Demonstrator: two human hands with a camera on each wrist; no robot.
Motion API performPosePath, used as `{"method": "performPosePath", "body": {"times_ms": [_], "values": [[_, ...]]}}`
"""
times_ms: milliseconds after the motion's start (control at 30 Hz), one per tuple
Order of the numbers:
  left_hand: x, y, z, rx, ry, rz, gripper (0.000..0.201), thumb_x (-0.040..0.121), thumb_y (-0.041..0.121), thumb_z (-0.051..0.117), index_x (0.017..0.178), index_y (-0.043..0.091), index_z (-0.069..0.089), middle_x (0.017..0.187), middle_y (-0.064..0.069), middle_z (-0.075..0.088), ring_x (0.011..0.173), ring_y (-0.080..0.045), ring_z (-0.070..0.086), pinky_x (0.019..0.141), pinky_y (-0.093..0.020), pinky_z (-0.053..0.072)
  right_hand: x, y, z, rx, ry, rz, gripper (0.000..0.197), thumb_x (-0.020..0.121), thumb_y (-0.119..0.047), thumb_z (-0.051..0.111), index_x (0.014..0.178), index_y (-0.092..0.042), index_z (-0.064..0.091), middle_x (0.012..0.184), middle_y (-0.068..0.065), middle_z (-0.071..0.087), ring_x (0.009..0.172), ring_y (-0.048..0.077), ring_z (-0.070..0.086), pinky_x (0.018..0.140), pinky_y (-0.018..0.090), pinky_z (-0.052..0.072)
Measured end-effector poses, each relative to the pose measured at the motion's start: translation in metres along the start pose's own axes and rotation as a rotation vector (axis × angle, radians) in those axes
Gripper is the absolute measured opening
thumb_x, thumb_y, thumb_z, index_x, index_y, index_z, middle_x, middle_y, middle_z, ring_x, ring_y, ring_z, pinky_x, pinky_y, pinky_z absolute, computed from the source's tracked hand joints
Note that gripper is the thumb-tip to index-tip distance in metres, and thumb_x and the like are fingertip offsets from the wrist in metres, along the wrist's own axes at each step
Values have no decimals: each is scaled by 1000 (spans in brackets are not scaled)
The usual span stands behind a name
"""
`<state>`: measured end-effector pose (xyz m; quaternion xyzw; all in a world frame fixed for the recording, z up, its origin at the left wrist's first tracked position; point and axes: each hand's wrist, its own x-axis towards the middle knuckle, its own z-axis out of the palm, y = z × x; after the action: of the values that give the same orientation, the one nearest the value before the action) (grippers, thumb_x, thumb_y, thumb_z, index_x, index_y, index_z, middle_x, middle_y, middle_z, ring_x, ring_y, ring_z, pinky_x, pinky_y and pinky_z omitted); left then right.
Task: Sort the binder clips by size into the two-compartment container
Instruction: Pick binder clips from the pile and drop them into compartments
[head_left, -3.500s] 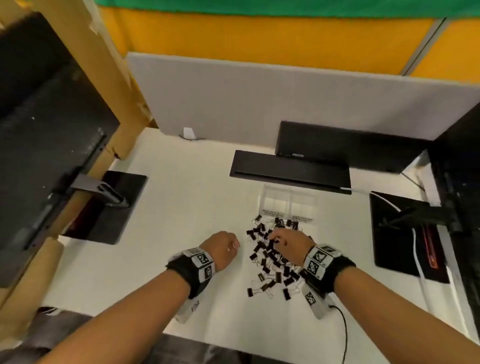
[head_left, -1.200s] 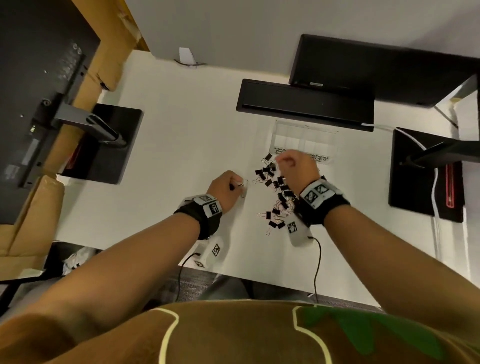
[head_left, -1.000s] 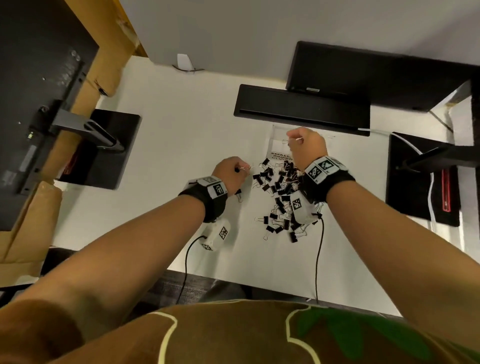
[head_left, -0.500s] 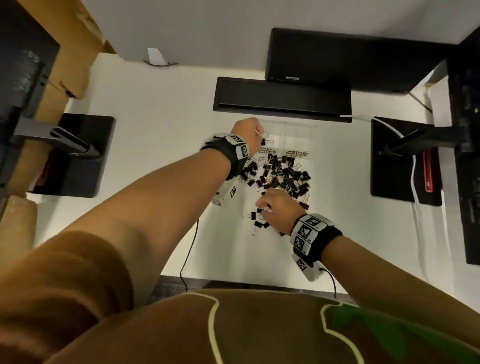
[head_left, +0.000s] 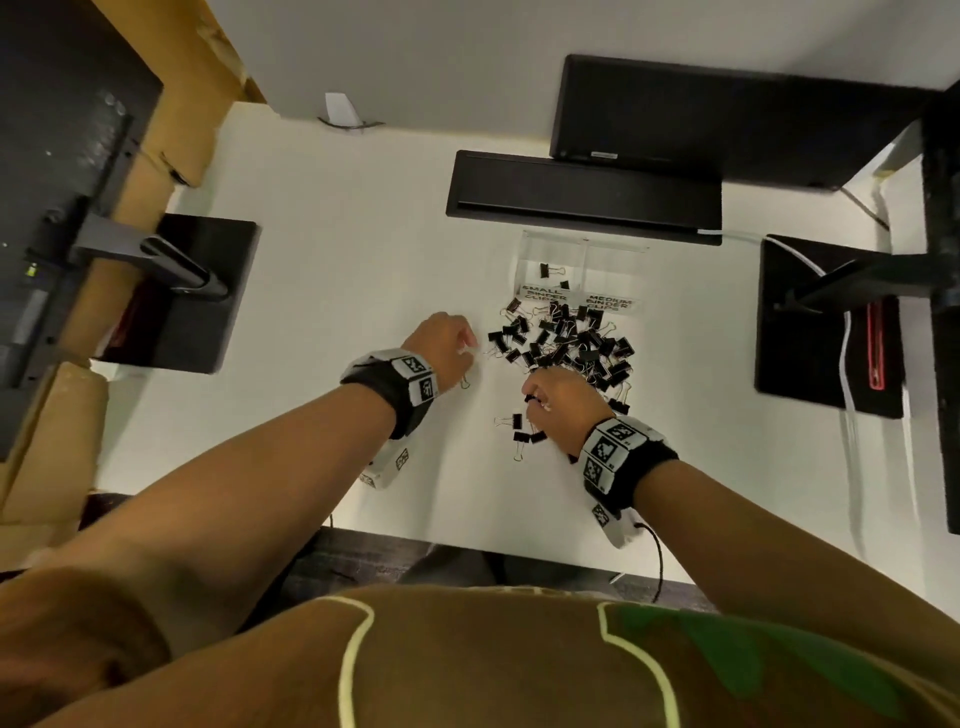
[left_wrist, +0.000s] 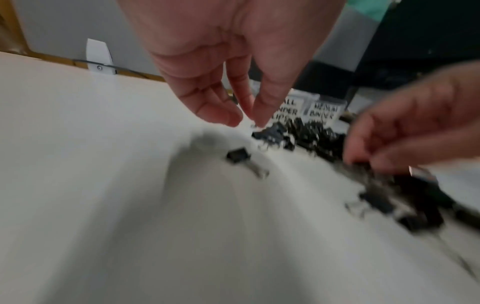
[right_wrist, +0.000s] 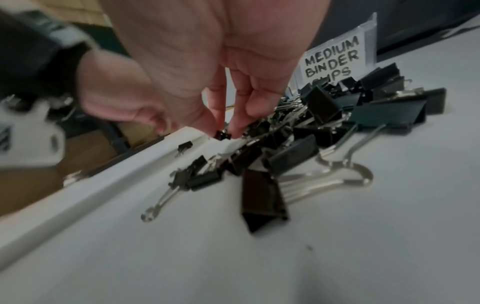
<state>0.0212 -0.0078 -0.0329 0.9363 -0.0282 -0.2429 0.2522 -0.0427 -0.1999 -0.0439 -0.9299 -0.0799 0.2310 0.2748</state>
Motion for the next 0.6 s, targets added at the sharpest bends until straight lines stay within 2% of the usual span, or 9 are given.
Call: {"method": "performPosePath", "body": {"times_ms": [67, 133, 200, 233, 333, 467, 533, 600], "values": [[-10, -13, 13, 45, -49, 0, 27, 83, 12, 60, 110, 14, 60, 114, -10, 54, 100, -26, 59, 87, -33, 50, 0, -1, -6, 137, 39, 69, 24, 88, -11, 50, 110, -8, 61, 103, 6, 59, 93, 20, 56, 84, 33, 50], [-16, -18, 24, 58, -54, 14, 31, 85, 11, 58, 116, 14, 57, 118, -11, 50, 100, -29, 58, 88, -35, 50, 1, 1, -9, 244, 88, 107, 21, 89, -12, 50, 106, -12, 63, 95, 0, 60, 83, 14, 58, 75, 25, 51], [-19, -19, 30, 58, -22, 41, 25, 87, 11, 57, 112, 11, 58, 115, -12, 48, 95, -31, 58, 84, -34, 49, 2, 6, -12, 284, 134, 115, 19, 90, -11, 49, 102, -14, 64, 87, -4, 59, 72, 6, 55, 65, 14, 45], [-19, -19, 32, 61, -14, 53, 20, 87, 12, 59, 107, 9, 58, 113, -13, 48, 94, -32, 58, 82, -33, 48, 2, 8, -13, 293, 146, 118, 19, 91, -11, 49, 101, -15, 65, 86, -5, 59, 70, 3, 53, 63, 13, 44], [-19, -17, 34, 110, -21, 49, 19, 88, 21, 61, 100, 6, 56, 111, -12, 47, 90, -31, 56, 78, -34, 47, 2, 13, -15, 278, 160, 100, 22, 90, -8, 48, 101, -15, 67, 89, -2, 60, 71, 7, 53, 71, 23, 50], [-21, -21, 38, 189, -14, 48, 22, 93, 24, 54, 96, 2, 54, 110, -15, 46, 90, -32, 54, 82, -44, 50, 1, 7, -12, 169, 120, -4, 22, 90, -5, 50, 103, -9, 68, 93, -3, 54, 74, 8, 50, 80, 27, 50], [-23, -23, 41, 196, -9, 77, 21, 94, 21, 51, 100, 1, 51, 111, -16, 47, 88, -33, 55, 80, -44, 50, 2, 4, -7, 37, 39, -45, 22, 91, -11, 53, 109, -7, 64, 98, 2, 54, 86, 12, 51, 90, 31, 49], [-25, -22, 43, 184, 2, 96, 21, 95, 18, 50, 107, 1, 50, 114, -17, 48, 90, -33, 55, 78, -39, 48, 4, 2, 0, -89, -42, -20, 30, 91, -20, 55, 118, -6, 58, 115, 8, 55, 104, 19, 52, 96, 33, 45]]}}
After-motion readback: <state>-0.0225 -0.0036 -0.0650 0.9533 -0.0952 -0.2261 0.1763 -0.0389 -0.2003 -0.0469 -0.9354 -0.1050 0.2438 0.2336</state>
